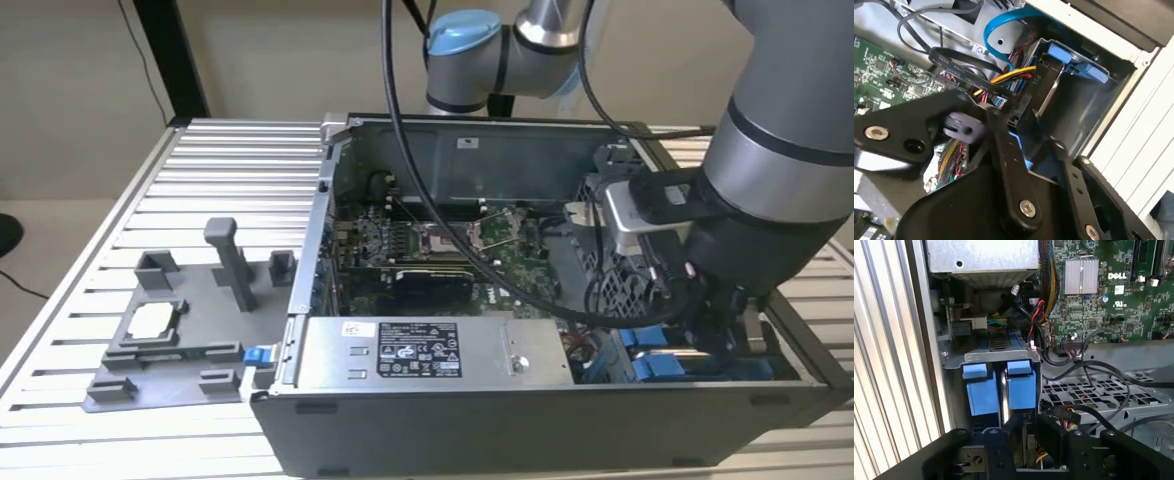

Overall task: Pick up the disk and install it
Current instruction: 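Insert the second disk wire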

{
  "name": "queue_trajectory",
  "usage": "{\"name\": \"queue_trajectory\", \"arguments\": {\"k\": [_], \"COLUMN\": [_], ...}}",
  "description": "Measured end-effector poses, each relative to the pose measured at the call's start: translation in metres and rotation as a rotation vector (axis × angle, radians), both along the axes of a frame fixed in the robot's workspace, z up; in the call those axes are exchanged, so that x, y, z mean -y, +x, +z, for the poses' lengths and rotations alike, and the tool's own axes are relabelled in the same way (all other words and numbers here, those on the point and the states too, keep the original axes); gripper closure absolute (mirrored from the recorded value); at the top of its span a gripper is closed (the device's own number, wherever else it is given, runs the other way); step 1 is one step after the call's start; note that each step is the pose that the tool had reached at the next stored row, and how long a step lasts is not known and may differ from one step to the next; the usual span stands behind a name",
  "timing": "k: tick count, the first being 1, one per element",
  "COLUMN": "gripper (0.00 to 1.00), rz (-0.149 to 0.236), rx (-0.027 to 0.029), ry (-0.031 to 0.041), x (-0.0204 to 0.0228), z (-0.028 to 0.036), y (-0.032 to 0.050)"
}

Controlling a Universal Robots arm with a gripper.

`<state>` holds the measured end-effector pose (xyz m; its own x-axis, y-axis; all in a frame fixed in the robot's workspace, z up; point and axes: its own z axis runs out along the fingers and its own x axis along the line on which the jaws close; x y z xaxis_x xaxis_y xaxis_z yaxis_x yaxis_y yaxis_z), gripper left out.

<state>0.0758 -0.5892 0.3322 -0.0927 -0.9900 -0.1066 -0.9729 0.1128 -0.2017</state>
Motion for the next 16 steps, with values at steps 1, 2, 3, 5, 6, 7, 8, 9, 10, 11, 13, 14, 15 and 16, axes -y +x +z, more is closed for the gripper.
{"name": "queue_trajectory", "arguments": {"k": [1, 2, 3, 5, 6, 7, 8, 9, 10, 11, 13, 14, 15, 16], "gripper": [0.0, 0.0, 0.0, 0.0, 0.0, 0.0, 0.0, 0.0, 0.0, 0.0, 1.0, 1.0, 1.0, 1.0], "rz": [0.0, 0.0, 0.0, 0.0, 0.0, 0.0, 0.0, 0.0, 0.0, 0.0, 0.0, 0.0, 0.0, 0.0], "rx": [0.0, 0.0001, 0.0, 0.0, 0.0, 0.0001, 0.0001, 0.0001, 0.0001, 0.0002, 0.0002, 0.0002, 0.0002, 0.0002], "ry": [-0.0006, -0.0004, -0.0007, -0.0007, -0.0007, -0.0006, -0.0005, -0.0005, -0.0004, -0.0005, -0.0005, -0.0005, -0.0005, -0.0006], "x": [0.0, 0.0, 0.0, 0.0, 0.0, 0.0, 0.0, 0.0, 0.0, 0.0, 0.0, 0.0, 0.0, 0.0], "z": [0.0048, 0.0091, 0.0137, 0.0226, 0.0275, 0.0302, 0.0305, 0.0305, 0.0304, 0.0305, 0.0305, 0.0305, 0.0305, 0.0305], "y": [0.0, 0.0, 0.0, 0.0, 0.0, 0.0, -0.0001, 0.0, 0.0, 0.0, 0.0, 0.0, 0.0, 0.0]}}
